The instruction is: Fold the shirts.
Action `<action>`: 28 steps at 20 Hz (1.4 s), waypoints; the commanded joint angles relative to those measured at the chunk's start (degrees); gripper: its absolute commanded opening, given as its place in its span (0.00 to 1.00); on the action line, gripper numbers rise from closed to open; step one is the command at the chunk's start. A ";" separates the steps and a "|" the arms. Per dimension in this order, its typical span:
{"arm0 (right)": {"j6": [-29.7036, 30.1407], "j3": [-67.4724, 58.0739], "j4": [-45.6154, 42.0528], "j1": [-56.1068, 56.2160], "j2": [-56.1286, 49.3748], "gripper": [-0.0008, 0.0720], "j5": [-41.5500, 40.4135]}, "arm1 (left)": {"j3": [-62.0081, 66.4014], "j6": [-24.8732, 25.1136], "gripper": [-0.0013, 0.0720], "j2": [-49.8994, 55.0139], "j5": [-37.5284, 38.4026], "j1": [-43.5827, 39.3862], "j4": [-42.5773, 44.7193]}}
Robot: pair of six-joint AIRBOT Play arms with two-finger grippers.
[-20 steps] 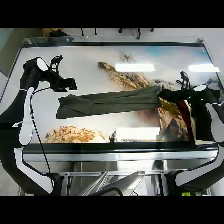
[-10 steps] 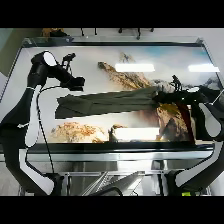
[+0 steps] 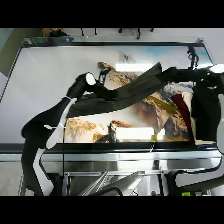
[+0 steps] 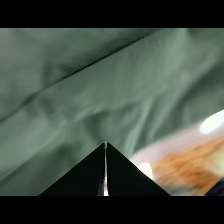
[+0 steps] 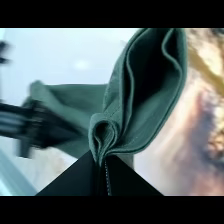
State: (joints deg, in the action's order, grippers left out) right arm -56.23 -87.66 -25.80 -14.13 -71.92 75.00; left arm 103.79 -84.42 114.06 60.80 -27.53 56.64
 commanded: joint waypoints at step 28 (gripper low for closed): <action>13.20 -2.19 14.95 58.23 -21.84 0.96 -59.78 | 12.17 17.97 0.03 -43.04 24.61 37.79 -43.80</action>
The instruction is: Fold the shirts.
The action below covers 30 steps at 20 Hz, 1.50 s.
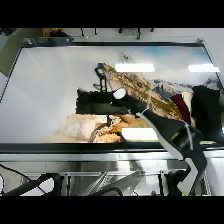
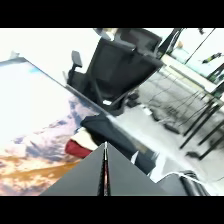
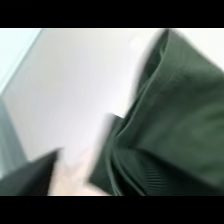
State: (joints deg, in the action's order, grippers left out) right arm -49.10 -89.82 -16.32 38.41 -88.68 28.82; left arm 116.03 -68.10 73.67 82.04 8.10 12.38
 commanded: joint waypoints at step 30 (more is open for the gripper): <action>-11.69 -1.46 -11.80 -26.80 -0.20 0.05 35.87 | -0.11 0.52 0.03 5.25 5.92 -7.72 0.52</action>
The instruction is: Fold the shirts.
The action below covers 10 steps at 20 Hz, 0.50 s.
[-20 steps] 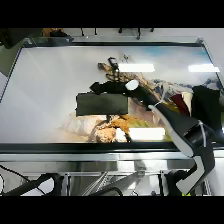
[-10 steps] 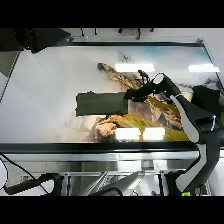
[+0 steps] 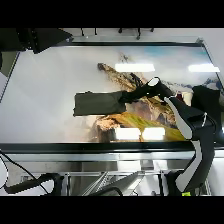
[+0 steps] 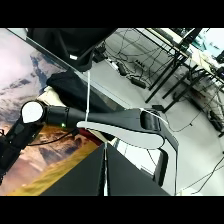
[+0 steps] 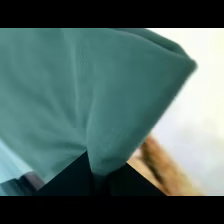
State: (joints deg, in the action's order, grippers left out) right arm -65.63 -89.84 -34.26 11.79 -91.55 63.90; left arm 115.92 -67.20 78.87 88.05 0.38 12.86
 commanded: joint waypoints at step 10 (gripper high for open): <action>-6.91 -16.20 6.05 -27.02 17.49 0.05 -10.64 | 0.00 -1.42 0.03 0.04 0.63 0.00 0.02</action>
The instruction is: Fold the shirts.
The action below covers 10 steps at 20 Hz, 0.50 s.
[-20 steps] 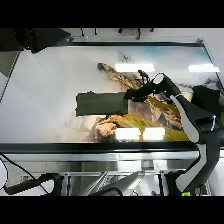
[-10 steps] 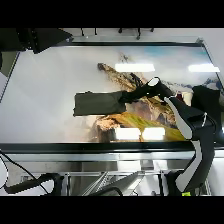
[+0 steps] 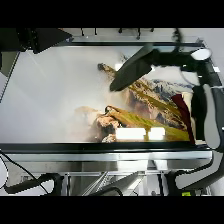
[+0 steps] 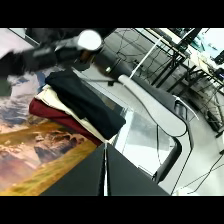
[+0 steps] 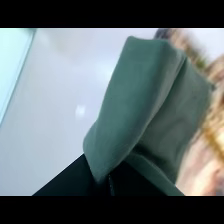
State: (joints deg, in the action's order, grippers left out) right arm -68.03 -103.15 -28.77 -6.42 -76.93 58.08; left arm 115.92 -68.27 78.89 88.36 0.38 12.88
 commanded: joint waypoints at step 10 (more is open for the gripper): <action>-25.16 -2.86 -1.27 -44.09 7.39 0.05 15.21 | 0.00 -0.37 0.03 0.02 2.16 0.00 0.00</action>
State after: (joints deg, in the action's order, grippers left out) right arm -86.67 -105.89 -28.88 -41.17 -70.48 62.24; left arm 115.92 -68.75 78.89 90.24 0.38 12.86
